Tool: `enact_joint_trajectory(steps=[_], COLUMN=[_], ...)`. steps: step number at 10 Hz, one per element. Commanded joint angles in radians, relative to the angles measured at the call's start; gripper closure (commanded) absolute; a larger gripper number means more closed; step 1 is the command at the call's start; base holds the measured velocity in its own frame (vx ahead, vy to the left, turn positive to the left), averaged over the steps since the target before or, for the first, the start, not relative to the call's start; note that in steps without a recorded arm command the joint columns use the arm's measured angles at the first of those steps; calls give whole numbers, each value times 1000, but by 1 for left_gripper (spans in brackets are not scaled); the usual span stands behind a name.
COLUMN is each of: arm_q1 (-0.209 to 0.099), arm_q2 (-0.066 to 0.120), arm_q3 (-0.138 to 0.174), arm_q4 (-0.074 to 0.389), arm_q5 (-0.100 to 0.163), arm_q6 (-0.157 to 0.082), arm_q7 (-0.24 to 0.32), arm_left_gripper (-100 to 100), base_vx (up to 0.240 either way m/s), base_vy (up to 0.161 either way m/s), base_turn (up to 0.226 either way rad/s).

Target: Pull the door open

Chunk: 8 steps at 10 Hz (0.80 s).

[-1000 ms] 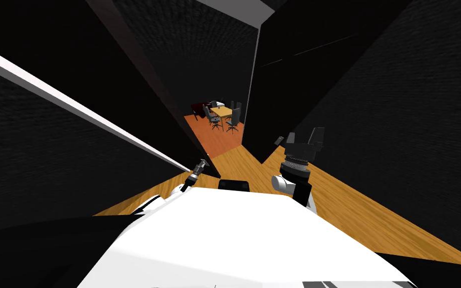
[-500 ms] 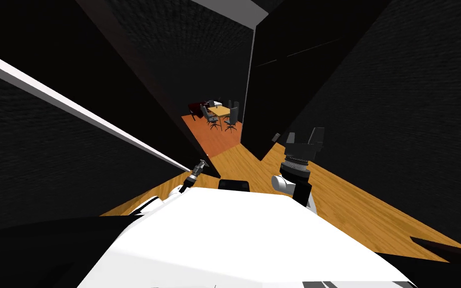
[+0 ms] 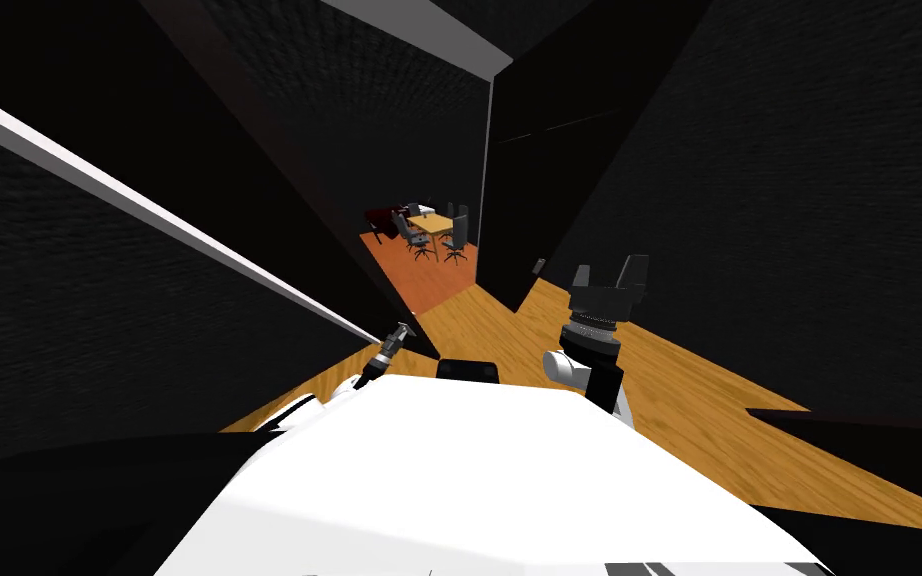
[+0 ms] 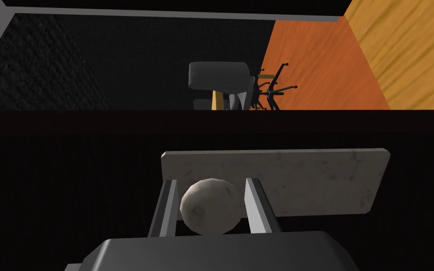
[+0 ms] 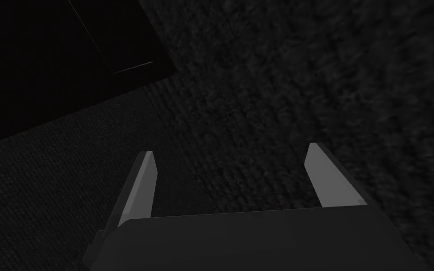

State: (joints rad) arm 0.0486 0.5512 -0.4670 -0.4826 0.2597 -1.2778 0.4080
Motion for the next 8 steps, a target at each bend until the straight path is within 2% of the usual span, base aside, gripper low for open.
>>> enact_joint_trajectory(steps=[1, 3, 4, 8], arm_q1=[7, 11, 17, -51], arm_q2=[10, 16, 14, -9], arm_q3=[-5, -14, -13, -39], arm_q4=[2, 10, -13, 90], arm_q5=[7, 11, 9, -32], arm_q6=[-16, -34, -15, -71], arm_q7=[3, 7, 2, 27], arm_left_gripper=[100, 100, 100, 100], base_vx=[-168, -181, -70, -172], base_vy=[73, 88, 31, 61], base_turn=[-124, -138, -31, -31])
